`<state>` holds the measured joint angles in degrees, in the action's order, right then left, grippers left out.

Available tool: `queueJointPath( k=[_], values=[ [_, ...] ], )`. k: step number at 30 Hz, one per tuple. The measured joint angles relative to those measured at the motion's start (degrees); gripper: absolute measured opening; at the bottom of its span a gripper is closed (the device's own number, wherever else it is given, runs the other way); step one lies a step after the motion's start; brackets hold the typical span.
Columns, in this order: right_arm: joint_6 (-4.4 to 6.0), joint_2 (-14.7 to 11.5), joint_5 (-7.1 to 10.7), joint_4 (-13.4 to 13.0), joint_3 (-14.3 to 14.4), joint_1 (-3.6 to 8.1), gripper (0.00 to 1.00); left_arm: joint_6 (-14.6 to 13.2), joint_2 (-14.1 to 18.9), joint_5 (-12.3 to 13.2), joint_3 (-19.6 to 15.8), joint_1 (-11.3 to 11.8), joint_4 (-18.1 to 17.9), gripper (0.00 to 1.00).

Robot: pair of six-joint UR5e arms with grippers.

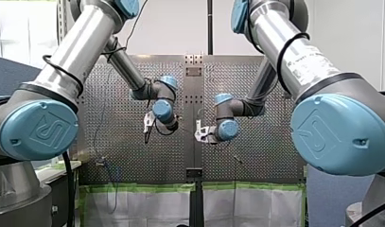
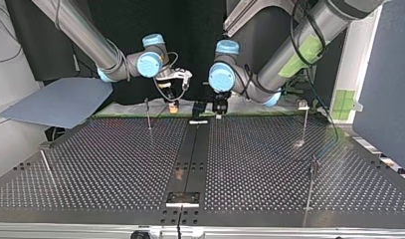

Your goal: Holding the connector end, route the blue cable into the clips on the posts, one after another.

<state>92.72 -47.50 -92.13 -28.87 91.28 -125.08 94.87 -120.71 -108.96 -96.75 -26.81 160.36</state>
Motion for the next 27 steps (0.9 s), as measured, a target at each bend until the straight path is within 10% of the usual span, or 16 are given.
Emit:
queueJointPath(
  k=[27],
  values=[
    [-2.02, 3.6, -0.48, -10.0, 8.3, 3.79, 0.0, 2.3, -8.3, -0.7, -4.0, -6.5, -12.9, 0.0]
  ],
)
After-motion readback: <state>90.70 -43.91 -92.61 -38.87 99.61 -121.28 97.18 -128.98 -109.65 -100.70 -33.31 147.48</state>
